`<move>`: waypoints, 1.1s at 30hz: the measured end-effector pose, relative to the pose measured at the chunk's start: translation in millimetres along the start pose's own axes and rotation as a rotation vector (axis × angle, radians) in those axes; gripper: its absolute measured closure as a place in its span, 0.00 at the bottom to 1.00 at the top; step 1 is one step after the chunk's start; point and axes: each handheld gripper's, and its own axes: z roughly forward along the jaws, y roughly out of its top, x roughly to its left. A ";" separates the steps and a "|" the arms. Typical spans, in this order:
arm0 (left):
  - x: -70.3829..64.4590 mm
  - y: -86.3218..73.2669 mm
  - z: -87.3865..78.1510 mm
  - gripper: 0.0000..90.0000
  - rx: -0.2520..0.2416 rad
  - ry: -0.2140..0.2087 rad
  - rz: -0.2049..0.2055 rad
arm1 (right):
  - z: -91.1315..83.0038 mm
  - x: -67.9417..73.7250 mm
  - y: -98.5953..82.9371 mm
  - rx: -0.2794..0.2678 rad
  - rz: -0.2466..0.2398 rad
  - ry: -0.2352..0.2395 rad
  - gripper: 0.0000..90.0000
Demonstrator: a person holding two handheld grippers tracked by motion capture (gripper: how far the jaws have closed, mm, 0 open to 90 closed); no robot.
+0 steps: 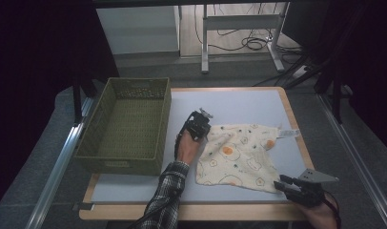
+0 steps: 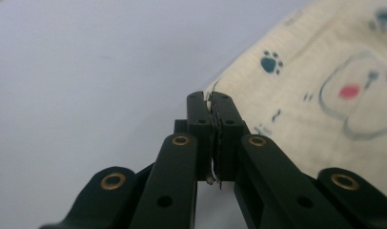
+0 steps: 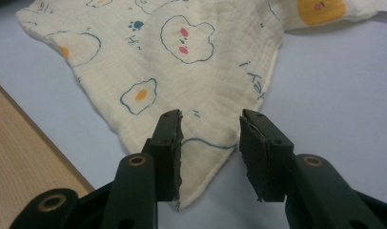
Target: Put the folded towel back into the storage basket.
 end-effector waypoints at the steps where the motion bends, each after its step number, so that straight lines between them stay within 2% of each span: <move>1: 4.9 1.4 -1.0 0.98 0.005 0.035 -0.004 | 0.4 -0.1 0.1 0.001 0.000 -0.001 0.66; 2: 9.8 1.9 -1.6 0.98 0.007 0.070 -0.011 | 0.9 -0.1 0.1 0.002 0.001 -0.001 0.66; 4: 19.0 0.9 0.7 0.96 0.020 0.085 -0.040 | 1.7 -0.3 -0.3 0.000 0.004 0.002 0.66; 7: 22.7 -1.3 2.8 0.77 0.024 0.108 -0.057 | 2.1 -1.7 -0.1 0.000 0.009 -0.002 0.66; 10: 20.3 -4.0 -3.9 0.58 -0.034 0.076 -0.091 | 0.3 -3.7 2.4 -0.013 0.016 -0.008 0.66; 11: 20.3 -4.0 -3.9 0.56 -0.034 0.076 -0.091 | -0.3 -3.9 3.5 -0.014 0.017 -0.013 0.66; 12: 15.2 -4.4 -12.4 0.53 -0.065 0.045 -0.103 | -0.6 -3.7 4.6 -0.019 0.018 -0.014 0.66; 15: 3.3 -7.3 -29.0 0.46 -0.100 -0.015 -0.099 | -0.6 -1.8 6.9 -0.025 0.010 -0.010 0.66; 16: -1.8 -9.3 -35.0 0.44 -0.107 -0.021 -0.089 | -0.3 -1.3 7.3 -0.024 0.010 -0.008 0.66; 17: -1.8 -9.3 -35.0 0.44 -0.107 -0.021 -0.089 | -0.3 -1.3 7.3 -0.024 0.010 -0.008 0.66; 20: -17.0 -23.9 -59.6 0.44 -0.127 -0.078 -0.047 | -0.2 -0.9 7.1 -0.018 0.014 0.001 0.69; 23: -24.9 -43.2 -75.5 0.45 -0.133 -0.141 -0.046 | -1.9 -1.4 6.9 -0.019 0.018 0.007 0.72; 25: -30.7 -59.1 -84.7 0.47 -0.138 -0.198 -0.052 | -2.7 -1.9 6.9 -0.019 0.020 0.010 0.74; 26: -34.0 -66.9 -88.7 0.48 -0.125 -0.217 -0.044 | -2.8 -1.9 6.8 -0.020 0.020 0.013 0.74; 28: -41.1 -82.0 -96.7 0.51 -0.118 -0.242 -0.029 | -2.8 -1.6 6.4 -0.020 0.020 0.018 0.75; 30: -47.8 -95.1 -104.9 0.56 -0.110 -0.287 -0.019 | -3.3 -1.0 5.7 -0.015 0.020 0.015 0.76; 31: -47.8 -95.1 -104.9 0.58 -0.110 -0.287 -0.019 | -3.3 -1.0 5.7 -0.015 0.020 0.015 0.76; 32: -55.0 -107.0 -112.8 0.60 -0.105 -0.305 0.013 | -3.9 -0.9 4.8 -0.015 0.018 0.016 0.76; 33: -57.9 -113.2 -115.9 0.62 -0.104 -0.321 0.015 | -4.4 -0.6 4.3 -0.014 0.020 0.014 0.77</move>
